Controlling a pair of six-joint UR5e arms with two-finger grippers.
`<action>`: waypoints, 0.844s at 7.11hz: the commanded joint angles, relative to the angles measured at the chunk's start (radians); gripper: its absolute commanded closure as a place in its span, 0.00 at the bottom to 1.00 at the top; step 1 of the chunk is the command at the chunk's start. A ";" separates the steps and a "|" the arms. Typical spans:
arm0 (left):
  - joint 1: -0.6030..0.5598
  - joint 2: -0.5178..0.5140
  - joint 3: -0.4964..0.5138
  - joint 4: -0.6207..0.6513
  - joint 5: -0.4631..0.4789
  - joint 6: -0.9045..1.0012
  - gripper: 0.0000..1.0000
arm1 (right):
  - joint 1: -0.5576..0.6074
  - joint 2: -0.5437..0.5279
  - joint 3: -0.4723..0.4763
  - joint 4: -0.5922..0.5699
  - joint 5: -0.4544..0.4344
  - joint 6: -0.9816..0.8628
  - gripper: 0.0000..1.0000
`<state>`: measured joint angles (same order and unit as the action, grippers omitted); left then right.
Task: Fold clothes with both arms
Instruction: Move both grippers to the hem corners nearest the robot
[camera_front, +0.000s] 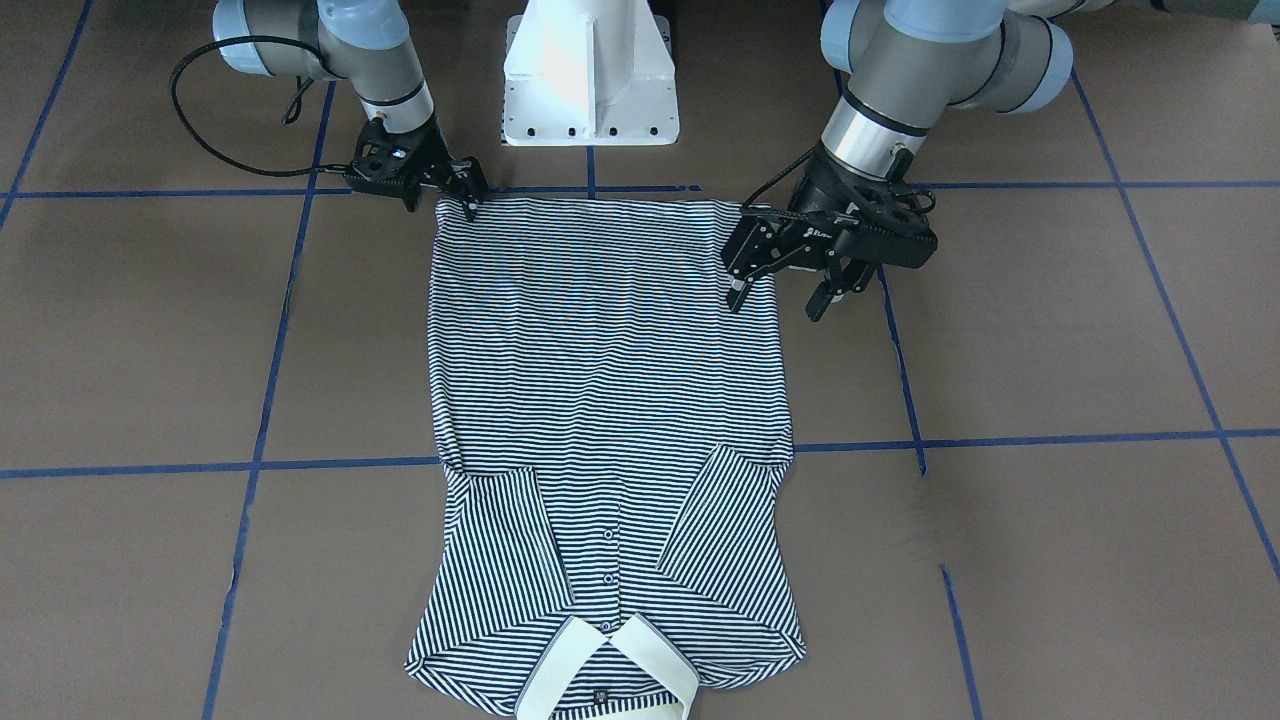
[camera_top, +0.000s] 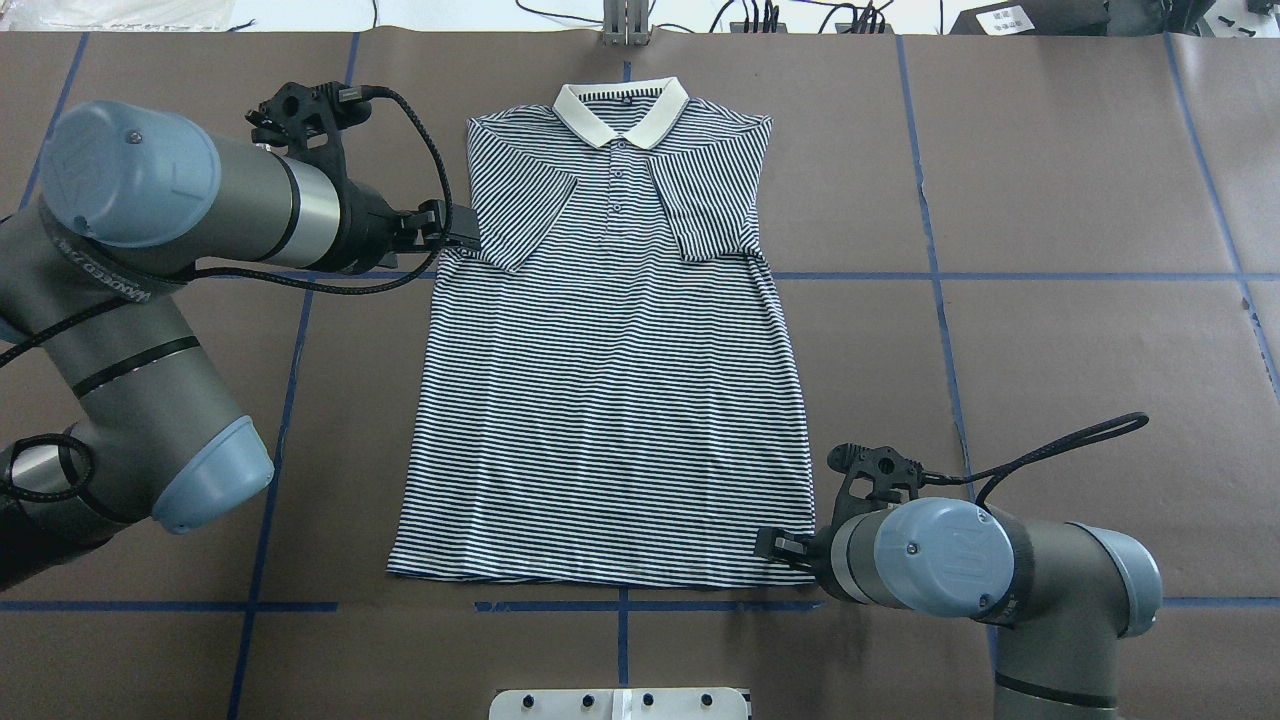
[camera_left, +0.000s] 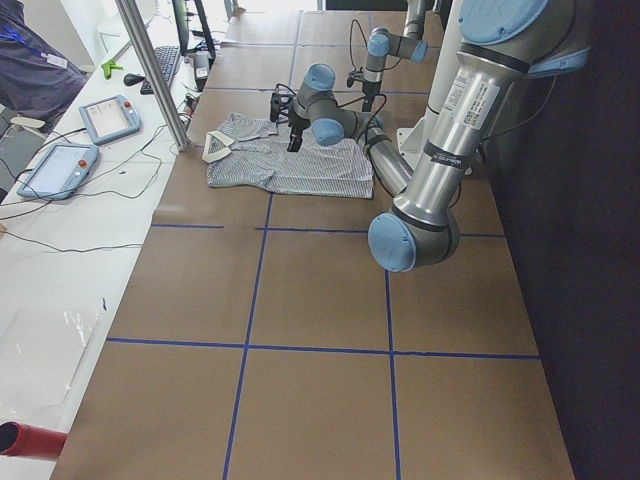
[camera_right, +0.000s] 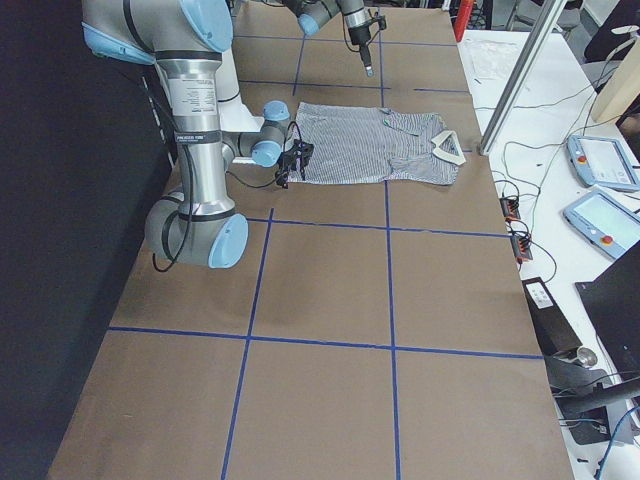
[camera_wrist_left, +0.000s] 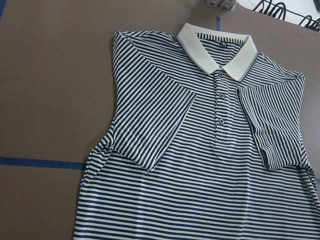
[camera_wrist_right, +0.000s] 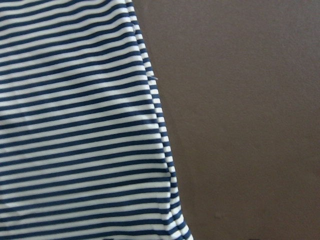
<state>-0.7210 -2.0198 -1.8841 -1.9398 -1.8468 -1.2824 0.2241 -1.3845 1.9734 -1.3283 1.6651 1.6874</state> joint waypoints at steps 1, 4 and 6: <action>0.000 0.001 0.000 -0.001 -0.002 -0.002 0.00 | 0.000 -0.001 0.010 -0.008 0.002 0.000 0.08; 0.000 0.001 0.000 -0.001 -0.002 -0.002 0.00 | 0.001 -0.004 0.005 -0.008 0.002 -0.002 0.47; 0.000 0.001 0.002 -0.001 0.000 -0.002 0.00 | 0.001 -0.005 0.007 -0.008 0.005 -0.009 0.87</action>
<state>-0.7210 -2.0187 -1.8834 -1.9405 -1.8481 -1.2839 0.2253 -1.3885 1.9800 -1.3361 1.6695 1.6841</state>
